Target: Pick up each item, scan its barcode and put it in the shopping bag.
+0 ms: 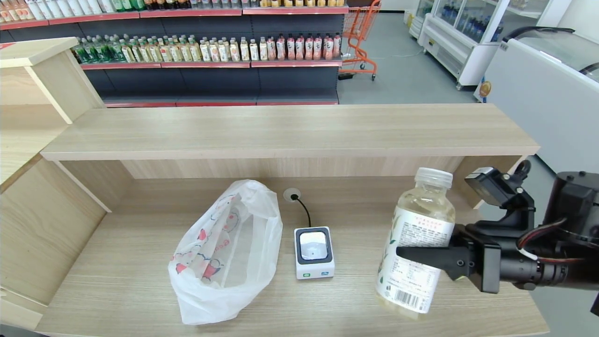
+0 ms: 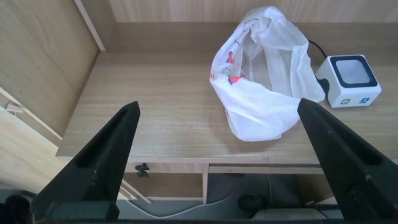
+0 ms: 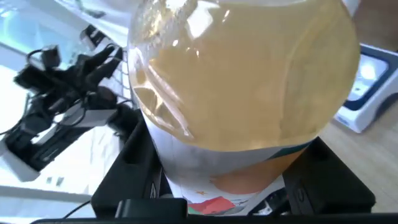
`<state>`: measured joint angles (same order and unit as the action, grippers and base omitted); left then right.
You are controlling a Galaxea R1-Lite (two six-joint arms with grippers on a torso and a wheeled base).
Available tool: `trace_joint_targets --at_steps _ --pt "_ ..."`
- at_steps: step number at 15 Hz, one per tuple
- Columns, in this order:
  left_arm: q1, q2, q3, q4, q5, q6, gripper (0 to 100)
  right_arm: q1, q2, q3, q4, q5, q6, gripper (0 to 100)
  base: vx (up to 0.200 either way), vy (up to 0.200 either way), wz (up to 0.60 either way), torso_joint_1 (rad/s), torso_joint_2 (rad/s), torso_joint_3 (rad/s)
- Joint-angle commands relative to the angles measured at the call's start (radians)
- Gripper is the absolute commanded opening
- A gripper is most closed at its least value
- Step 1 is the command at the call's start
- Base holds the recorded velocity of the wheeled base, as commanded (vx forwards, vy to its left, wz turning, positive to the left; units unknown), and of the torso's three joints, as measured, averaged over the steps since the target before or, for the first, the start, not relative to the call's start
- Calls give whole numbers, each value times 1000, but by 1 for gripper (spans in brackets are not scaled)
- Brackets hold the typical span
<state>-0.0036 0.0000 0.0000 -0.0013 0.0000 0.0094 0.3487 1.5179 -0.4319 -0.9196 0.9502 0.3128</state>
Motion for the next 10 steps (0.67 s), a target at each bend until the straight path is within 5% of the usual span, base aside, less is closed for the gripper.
trace_joint_targets --at_steps 1,10 --pt "1 2 0 0 0 0 100 27 -87 2 34 33 2 0 0 0 0 0 0 0" --pt "1 2 0 0 0 0 100 107 -74 5 146 38 -1 0 0 0 0 0 0 0"
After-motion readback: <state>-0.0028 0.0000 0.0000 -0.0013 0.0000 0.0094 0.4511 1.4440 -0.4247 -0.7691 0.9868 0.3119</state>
